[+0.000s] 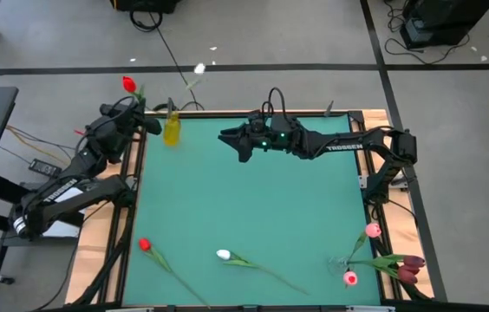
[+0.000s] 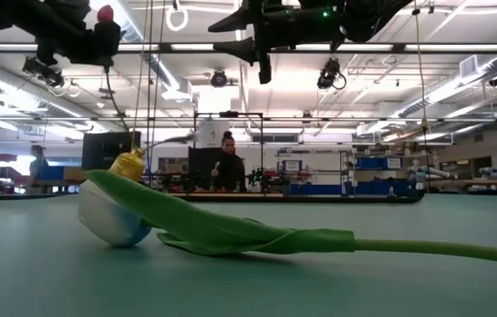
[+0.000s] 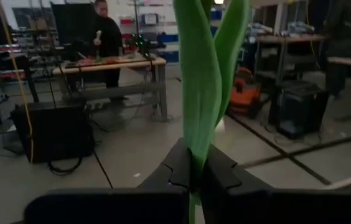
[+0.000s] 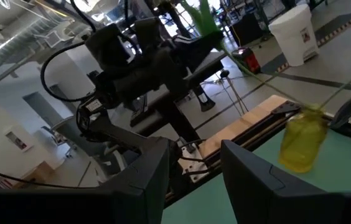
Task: Sort flowers into vase by color
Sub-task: Put the top red tulip in the yellow vase
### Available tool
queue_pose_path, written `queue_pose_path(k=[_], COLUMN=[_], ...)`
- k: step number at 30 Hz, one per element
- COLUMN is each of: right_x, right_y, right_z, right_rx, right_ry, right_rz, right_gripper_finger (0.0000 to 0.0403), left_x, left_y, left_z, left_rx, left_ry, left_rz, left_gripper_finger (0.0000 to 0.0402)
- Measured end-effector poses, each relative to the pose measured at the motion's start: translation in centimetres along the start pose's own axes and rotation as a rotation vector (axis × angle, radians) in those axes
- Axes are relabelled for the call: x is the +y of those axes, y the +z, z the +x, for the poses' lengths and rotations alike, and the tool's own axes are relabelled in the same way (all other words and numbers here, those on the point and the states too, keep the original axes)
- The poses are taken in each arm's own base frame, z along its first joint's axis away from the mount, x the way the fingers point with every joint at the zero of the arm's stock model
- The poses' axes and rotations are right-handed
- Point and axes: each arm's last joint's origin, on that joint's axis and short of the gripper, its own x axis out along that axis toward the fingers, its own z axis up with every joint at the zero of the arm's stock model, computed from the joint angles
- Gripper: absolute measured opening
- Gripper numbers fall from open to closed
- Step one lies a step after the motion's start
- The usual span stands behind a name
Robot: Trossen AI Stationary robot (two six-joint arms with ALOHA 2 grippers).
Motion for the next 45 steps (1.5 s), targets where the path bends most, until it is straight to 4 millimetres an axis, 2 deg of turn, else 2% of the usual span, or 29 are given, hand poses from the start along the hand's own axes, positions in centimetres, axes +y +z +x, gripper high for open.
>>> queue_pose_path(k=[9, 23, 32, 39, 42, 45], right_x=[0.0, -1.0, -1.1, -1.0, -1.0, -1.1], right_y=[0.1, 0.8, 1.1, 1.1, 1.0, 1.0], right_z=[0.0, -0.1, -0.2, -0.2, -0.1, -0.1], right_rx=[-0.001, -0.023, -0.039, -0.037, -0.038, -0.03], right_ry=[0.013, -0.006, 0.005, 0.006, -0.002, 0.001], right_rz=[-0.013, -0.015, -0.024, -0.032, -0.025, 0.015], right_gripper_finger=[0.0153, 0.0153, 0.0153, 0.0153, 0.0155, 0.0162], left_x=[0.1, 1.0, 1.0, 0.8, 0.7, 0.6], left_y=[-0.3, 3.4, 2.6, 1.2, 0.8, 0.7], left_z=[-0.1, -1.5, -1.5, -1.2, -1.0, -1.0], left_rx=[0.057, 0.055, 0.128, 0.268, 0.304, 0.309], left_ry=[0.001, 0.037, 0.036, 0.05, 0.064, 0.058], left_rz=[0.018, 0.072, 0.045, -0.001, -0.058, -0.101], left_gripper_finger=[0.0019, 0.002, 0.002, 0.0024, 0.0045, 0.009])
